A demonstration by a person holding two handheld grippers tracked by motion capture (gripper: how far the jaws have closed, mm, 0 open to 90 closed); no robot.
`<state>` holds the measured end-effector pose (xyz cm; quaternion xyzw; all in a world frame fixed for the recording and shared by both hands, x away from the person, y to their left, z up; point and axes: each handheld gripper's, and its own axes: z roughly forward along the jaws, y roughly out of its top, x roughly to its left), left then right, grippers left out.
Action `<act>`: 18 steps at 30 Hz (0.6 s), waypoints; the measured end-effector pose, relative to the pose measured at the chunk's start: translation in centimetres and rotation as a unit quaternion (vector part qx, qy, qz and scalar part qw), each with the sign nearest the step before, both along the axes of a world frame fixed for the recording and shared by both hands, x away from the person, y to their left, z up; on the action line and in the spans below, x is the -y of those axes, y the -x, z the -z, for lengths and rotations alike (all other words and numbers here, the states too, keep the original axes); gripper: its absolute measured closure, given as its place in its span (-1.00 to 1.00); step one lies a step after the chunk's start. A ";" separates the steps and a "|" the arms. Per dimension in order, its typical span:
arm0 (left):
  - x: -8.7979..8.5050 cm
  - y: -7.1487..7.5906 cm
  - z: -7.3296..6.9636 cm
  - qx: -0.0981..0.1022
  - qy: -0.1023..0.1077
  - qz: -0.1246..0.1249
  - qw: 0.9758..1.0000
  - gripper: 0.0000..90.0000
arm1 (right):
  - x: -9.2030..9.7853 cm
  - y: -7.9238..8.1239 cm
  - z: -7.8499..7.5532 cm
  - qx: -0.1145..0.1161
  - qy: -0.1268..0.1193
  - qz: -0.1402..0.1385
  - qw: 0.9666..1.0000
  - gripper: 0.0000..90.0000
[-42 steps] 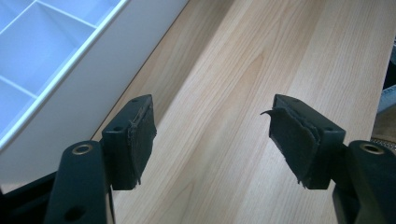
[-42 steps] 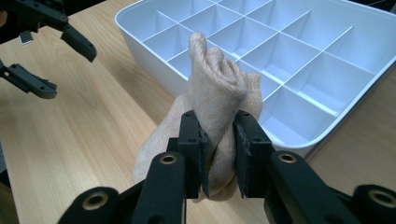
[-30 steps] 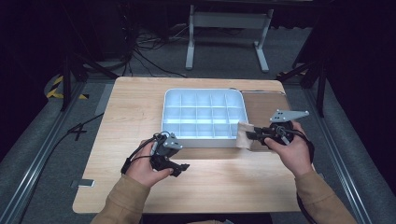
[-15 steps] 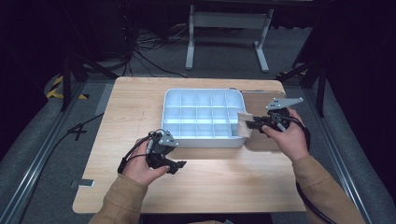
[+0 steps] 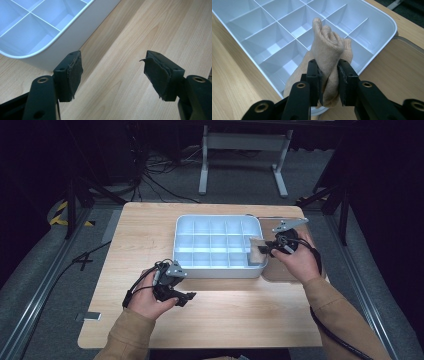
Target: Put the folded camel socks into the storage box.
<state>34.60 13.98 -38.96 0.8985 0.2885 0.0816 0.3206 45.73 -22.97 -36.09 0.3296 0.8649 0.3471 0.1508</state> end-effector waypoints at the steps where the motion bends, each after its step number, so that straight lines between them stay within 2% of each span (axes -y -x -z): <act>1: -0.1 0.0 0.0 0.000 0.001 -0.001 1.000 -0.30 | -0.2 -0.1 0.1 0.000 0.006 0.000 1.000 0.64; 4: -0.4 0.2 0.0 0.002 -0.001 -0.006 1.000 -0.30 | -0.8 -0.2 0.3 0.002 0.026 0.000 1.000 0.64; 7: -0.7 0.4 0.0 0.003 -0.001 -0.007 1.000 -0.30 | -1.1 -0.1 0.6 0.005 0.033 0.002 0.999 0.64; 9: -0.9 0.6 0.1 0.000 -0.001 -0.012 1.000 -0.30 | -1.4 -0.1 1.0 0.009 0.049 -0.003 0.999 0.64; 10: -1.1 0.7 0.1 0.001 0.000 -0.013 1.000 -0.30 | -1.7 -0.2 1.1 0.011 0.069 -0.003 0.998 0.64; 11: -1.2 0.8 0.2 -0.002 -0.002 -0.016 1.000 -0.30 | -1.9 -0.2 1.2 0.012 0.078 -0.004 0.997 0.64; 18: -2.2 1.5 0.1 -0.001 0.001 -0.033 0.999 -0.30 | -2.8 -0.6 1.5 -0.007 0.096 -0.007 0.995 0.64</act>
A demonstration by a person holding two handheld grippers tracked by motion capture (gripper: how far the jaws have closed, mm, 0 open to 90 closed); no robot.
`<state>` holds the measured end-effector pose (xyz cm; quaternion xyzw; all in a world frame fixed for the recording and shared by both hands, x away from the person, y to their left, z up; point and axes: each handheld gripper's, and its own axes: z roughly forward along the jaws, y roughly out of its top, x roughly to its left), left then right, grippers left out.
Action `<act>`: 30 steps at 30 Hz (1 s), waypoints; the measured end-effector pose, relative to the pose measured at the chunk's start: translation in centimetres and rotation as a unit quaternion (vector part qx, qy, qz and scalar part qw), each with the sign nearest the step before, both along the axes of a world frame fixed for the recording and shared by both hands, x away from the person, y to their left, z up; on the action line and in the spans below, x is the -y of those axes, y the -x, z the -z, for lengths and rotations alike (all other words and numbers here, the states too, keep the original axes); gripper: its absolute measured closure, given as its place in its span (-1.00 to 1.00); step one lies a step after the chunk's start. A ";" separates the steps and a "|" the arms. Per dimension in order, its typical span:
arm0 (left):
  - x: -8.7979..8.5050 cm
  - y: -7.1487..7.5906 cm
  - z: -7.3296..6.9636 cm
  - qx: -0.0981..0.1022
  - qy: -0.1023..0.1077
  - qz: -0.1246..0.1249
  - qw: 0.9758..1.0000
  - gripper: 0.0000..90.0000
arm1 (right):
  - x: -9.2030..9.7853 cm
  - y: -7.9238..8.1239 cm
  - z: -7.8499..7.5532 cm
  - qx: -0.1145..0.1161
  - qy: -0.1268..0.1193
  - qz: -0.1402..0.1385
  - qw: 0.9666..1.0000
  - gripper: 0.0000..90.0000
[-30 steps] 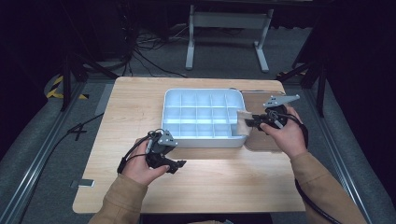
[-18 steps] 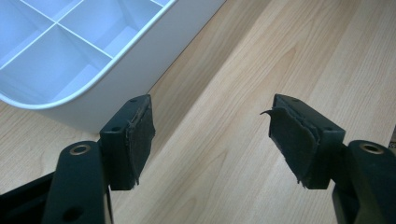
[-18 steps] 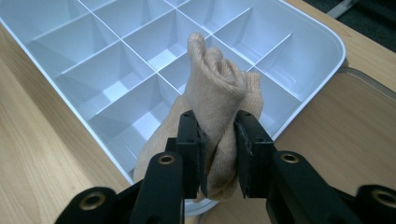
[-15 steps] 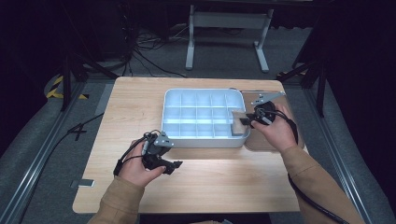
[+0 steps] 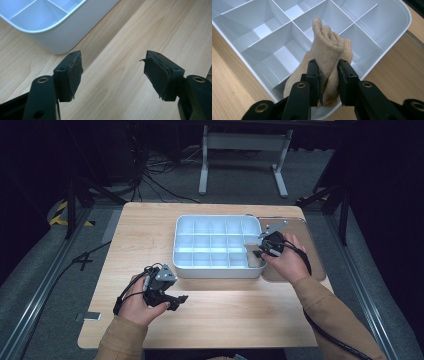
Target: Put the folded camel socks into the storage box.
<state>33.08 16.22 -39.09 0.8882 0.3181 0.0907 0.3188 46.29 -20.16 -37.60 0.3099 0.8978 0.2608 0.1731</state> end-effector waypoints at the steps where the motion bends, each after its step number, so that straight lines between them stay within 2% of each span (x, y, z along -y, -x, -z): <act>1: -0.1 0.1 0.0 0.001 0.000 -0.002 1.000 -0.30 | -0.1 -0.2 0.1 -0.005 0.002 0.002 1.000 0.64; 6: -0.5 0.4 0.0 0.002 0.001 -0.007 1.000 -0.30 | -0.3 -0.6 0.8 -0.044 0.008 0.015 0.999 0.64; 9: -0.5 0.4 0.0 0.000 -0.003 -0.006 1.000 -0.30 | -0.4 -0.7 0.9 -0.051 0.014 0.018 0.998 0.64; 12: -0.4 0.4 0.1 -0.002 -0.003 -0.004 1.000 -0.30 | -0.6 -1.0 1.2 -0.070 0.022 0.024 0.997 0.64; 15: -0.4 0.3 0.1 -0.003 -0.001 -0.004 1.000 -0.30 | -0.8 -1.3 1.4 -0.087 0.036 0.029 0.995 0.63; 20: -0.2 0.1 0.3 -0.008 -0.006 0.004 1.000 -0.30 | -1.2 -1.9 2.8 -0.125 0.064 0.034 0.990 0.65; 22: -0.1 0.0 0.3 -0.005 -0.012 0.007 1.000 -0.30 | -1.6 -2.0 3.0 -0.125 0.077 0.037 0.988 0.65; 24: 0.0 0.0 0.3 -0.012 -0.006 0.006 1.000 -0.30 | -1.8 -2.0 3.0 -0.127 0.086 0.035 0.988 0.65; 27: 0.0 -0.2 0.3 -0.007 -0.009 0.013 1.000 -0.30 | -2.5 -2.3 3.2 -0.131 0.110 0.035 0.985 0.64; 30: 0.1 -0.2 0.4 -0.011 -0.006 0.008 1.000 -0.30 | -2.7 -2.5 3.6 -0.140 0.116 0.035 0.983 0.64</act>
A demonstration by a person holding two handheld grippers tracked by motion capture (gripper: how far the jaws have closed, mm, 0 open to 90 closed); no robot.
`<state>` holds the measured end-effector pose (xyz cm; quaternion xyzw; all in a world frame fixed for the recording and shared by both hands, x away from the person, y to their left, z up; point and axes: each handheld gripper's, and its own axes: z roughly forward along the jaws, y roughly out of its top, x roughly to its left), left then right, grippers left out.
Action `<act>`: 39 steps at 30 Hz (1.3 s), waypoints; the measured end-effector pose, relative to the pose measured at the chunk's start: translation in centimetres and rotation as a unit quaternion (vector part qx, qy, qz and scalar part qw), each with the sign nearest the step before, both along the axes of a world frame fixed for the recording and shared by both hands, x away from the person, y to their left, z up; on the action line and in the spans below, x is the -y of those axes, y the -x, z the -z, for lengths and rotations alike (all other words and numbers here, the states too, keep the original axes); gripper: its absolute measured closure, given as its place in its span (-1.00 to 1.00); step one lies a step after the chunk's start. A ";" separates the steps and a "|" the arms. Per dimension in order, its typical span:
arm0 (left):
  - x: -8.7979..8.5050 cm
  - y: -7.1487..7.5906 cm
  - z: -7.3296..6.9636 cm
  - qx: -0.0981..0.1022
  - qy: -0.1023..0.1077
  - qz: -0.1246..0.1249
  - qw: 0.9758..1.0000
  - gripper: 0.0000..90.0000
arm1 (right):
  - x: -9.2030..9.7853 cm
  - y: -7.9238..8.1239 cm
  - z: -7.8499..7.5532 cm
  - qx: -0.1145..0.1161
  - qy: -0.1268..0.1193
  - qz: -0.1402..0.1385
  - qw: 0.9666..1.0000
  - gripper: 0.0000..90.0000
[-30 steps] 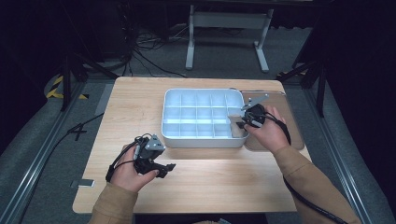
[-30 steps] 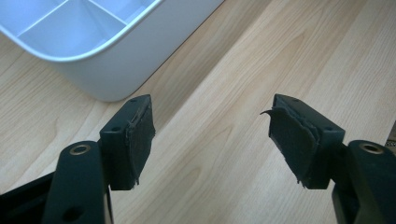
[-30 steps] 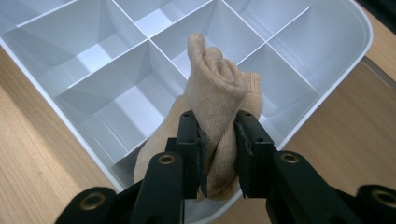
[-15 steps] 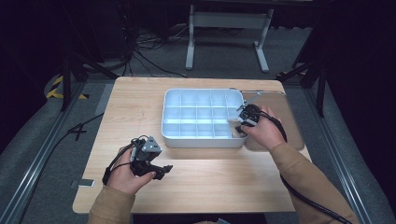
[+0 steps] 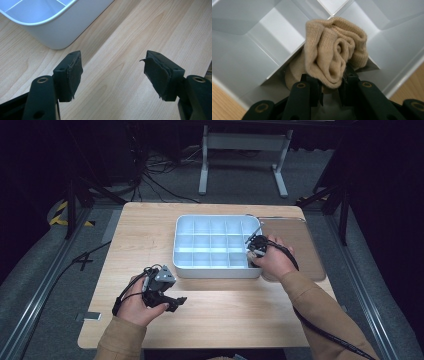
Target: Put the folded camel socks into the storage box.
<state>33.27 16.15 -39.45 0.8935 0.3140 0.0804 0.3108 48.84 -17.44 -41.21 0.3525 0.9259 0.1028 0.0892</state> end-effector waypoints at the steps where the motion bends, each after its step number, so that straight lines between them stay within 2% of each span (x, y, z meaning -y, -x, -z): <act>1: 0.0 0.0 0.0 -0.001 0.000 0.001 1.000 -0.30 | -0.1 -0.1 0.2 0.001 0.003 0.002 1.000 0.64; 5: 0.0 -0.1 0.0 0.000 -0.001 0.001 1.000 -0.30 | -0.1 -0.2 0.6 -0.004 -0.001 0.004 1.000 0.63; 10: 0.0 -0.1 0.0 -0.001 -0.003 0.001 1.000 -0.30 | 0.1 -0.1 0.5 -0.004 -0.006 -0.001 1.000 0.63; 11: 0.1 -0.2 0.0 0.000 0.002 0.000 1.000 -0.30 | 0.0 -0.2 0.5 -0.006 -0.005 0.000 1.000 0.63; 13: 0.2 -0.2 0.0 0.002 -0.004 0.004 1.000 -0.30 | 0.0 -0.3 0.5 -0.008 -0.002 0.001 1.000 0.63; 18: 0.3 -0.2 0.1 0.002 -0.002 0.005 1.000 -0.30 | -0.7 -1.3 0.9 -0.038 0.020 0.007 0.999 0.64; 20: 0.2 -0.2 0.0 0.002 0.001 0.004 1.000 -0.30 | -0.7 -1.4 0.9 -0.039 0.019 0.007 0.999 0.64; 22: 0.2 -0.2 -0.1 0.002 0.001 0.004 1.000 -0.30 | -0.5 -1.1 0.8 -0.030 0.019 -0.004 0.999 0.61; 25: 0.1 -0.3 -0.1 0.001 0.004 0.003 1.000 -0.30 | -0.2 -0.9 0.6 -0.024 0.004 -0.009 1.000 0.54; 26: 0.1 -0.3 -0.1 0.001 0.002 0.003 1.000 -0.30 | 0.2 -0.5 -0.1 -0.023 -0.022 -0.002 0.999 0.48; 27: 0.2 -0.3 -0.1 0.001 0.002 0.003 1.000 -0.31 | 0.4 -0.3 -0.3 -0.022 -0.031 0.000 0.999 0.41; 28: 0.2 -0.3 -0.1 0.002 0.003 0.004 1.000 -0.31 | 0.4 -0.1 -0.6 -0.021 -0.036 0.002 0.999 0.29; 29: 0.2 -0.3 -0.1 0.001 0.003 0.003 1.000 -0.31 | 0.5 0.2 -0.9 -0.016 -0.032 0.004 0.999 0.27; 31: 0.3 -0.3 -0.1 0.003 0.004 0.006 1.000 -0.31 | 0.6 0.4 -1.3 -0.009 -0.034 -0.001 0.999 0.27; 32: 0.3 -0.3 -0.2 0.000 0.005 0.004 1.000 -0.31 | 1.0 0.8 -2.0 0.003 -0.045 -0.003 0.999 0.29; 35: 0.4 -0.3 -0.2 0.002 0.005 0.005 1.000 -0.31 | 1.8 1.2 -2.7 0.011 -0.067 -0.001 0.998 0.30; 36: 0.4 -0.3 -0.2 0.002 0.005 0.005 1.000 -0.31 | 1.8 1.2 -2.7 0.011 -0.067 -0.001 0.998 0.30; 37: 0.4 -0.3 -0.3 0.001 0.004 0.005 1.000 -0.31 | 2.5 1.6 -3.4 0.023 -0.085 0.000 0.996 0.30; 39: 0.4 -0.3 -0.3 0.004 0.005 0.006 1.000 -0.31 | 2.8 1.7 -3.6 0.029 -0.090 -0.001 0.996 0.31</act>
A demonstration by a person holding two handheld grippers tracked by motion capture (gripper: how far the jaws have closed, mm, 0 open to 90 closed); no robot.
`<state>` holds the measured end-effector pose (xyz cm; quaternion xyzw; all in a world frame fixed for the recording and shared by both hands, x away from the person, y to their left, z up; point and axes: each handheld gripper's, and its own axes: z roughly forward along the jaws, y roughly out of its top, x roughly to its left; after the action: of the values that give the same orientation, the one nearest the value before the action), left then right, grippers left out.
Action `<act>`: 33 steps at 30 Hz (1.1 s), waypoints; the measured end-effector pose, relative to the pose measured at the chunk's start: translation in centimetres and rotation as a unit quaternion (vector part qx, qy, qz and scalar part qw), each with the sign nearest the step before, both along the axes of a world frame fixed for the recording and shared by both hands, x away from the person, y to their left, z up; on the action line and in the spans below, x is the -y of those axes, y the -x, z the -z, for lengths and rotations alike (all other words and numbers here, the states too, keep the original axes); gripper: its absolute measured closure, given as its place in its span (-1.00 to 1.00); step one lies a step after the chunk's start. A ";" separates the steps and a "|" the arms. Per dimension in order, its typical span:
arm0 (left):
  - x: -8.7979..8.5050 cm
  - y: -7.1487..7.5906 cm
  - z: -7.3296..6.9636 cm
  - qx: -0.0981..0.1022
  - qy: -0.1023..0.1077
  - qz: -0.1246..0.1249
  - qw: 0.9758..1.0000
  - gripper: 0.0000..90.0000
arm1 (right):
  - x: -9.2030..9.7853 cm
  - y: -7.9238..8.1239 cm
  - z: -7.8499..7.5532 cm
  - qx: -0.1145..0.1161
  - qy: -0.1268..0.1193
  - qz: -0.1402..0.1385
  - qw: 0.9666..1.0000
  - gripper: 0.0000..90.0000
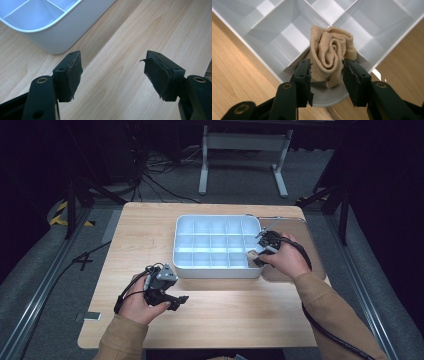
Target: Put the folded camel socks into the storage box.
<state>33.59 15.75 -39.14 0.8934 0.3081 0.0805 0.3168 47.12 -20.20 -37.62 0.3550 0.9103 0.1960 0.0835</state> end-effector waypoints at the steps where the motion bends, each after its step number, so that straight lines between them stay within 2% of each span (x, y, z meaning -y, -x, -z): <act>1: 0.0 0.0 0.0 0.000 0.001 0.001 1.000 -0.31 | 0.3 0.2 -0.3 0.008 -0.006 0.001 1.000 0.32; 3: 0.0 -0.1 0.0 0.000 0.001 0.001 1.000 -0.31 | 1.3 0.9 -1.3 0.024 -0.041 0.000 0.999 0.36; 6: 0.1 -0.2 -0.1 0.003 -0.001 0.004 1.000 -0.31 | 1.9 1.7 -2.1 0.040 -0.061 -0.006 0.997 0.44; 10: 0.5 -0.2 -0.2 0.003 0.004 0.005 1.000 -0.31 | 2.5 3.0 -2.7 0.058 -0.087 -0.027 0.994 0.51; 11: 0.5 -0.2 -0.3 0.002 0.002 0.006 1.000 -0.31 | 2.6 3.4 -2.8 0.064 -0.092 -0.033 0.993 0.53; 14: 0.6 -0.3 -0.3 0.002 0.013 0.007 1.000 -0.30 | 2.8 4.4 -2.8 0.074 -0.117 -0.046 0.989 0.57; 19: 0.7 -0.3 -0.5 0.002 0.016 0.012 1.000 -0.30 | 3.4 5.9 -2.8 0.083 -0.150 -0.064 0.983 0.54; 20: 0.7 -0.3 -0.6 0.002 0.017 0.014 1.000 -0.30 | 3.4 5.9 -2.8 0.083 -0.150 -0.064 0.983 0.54; 23: 0.7 -0.3 -0.6 0.000 0.025 0.017 1.000 -0.30 | 3.8 6.9 -2.9 0.084 -0.171 -0.077 0.979 0.54; 25: 0.6 -0.3 -0.7 -0.001 0.028 0.017 0.999 -0.30 | 4.0 7.4 -3.0 0.086 -0.188 -0.091 0.974 0.53; 26: 0.6 -0.3 -0.7 -0.001 0.028 0.017 0.999 -0.30 | 4.0 7.4 -3.0 0.086 -0.188 -0.091 0.974 0.53; 27: 0.6 -0.3 -0.7 -0.001 0.029 0.017 0.999 -0.30 | 4.1 7.6 -2.9 0.085 -0.200 -0.099 0.971 0.53; 28: 0.6 -0.3 -0.6 0.000 0.027 0.017 0.999 -0.30 | 4.3 7.9 -2.5 0.083 -0.216 -0.110 0.967 0.52; 31: 0.6 -0.4 -0.4 0.003 0.021 0.016 1.000 -0.30 | 4.6 8.6 -1.6 0.080 -0.229 -0.103 0.965 0.51; 33: 0.6 -0.5 -0.4 0.000 0.019 0.016 1.000 -0.30 | 4.6 8.8 -1.4 0.079 -0.229 -0.099 0.965 0.51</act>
<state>34.05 15.19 -38.74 0.8921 0.2956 0.0699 0.3346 38.28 -24.76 -36.24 0.2557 0.8623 0.4340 0.0519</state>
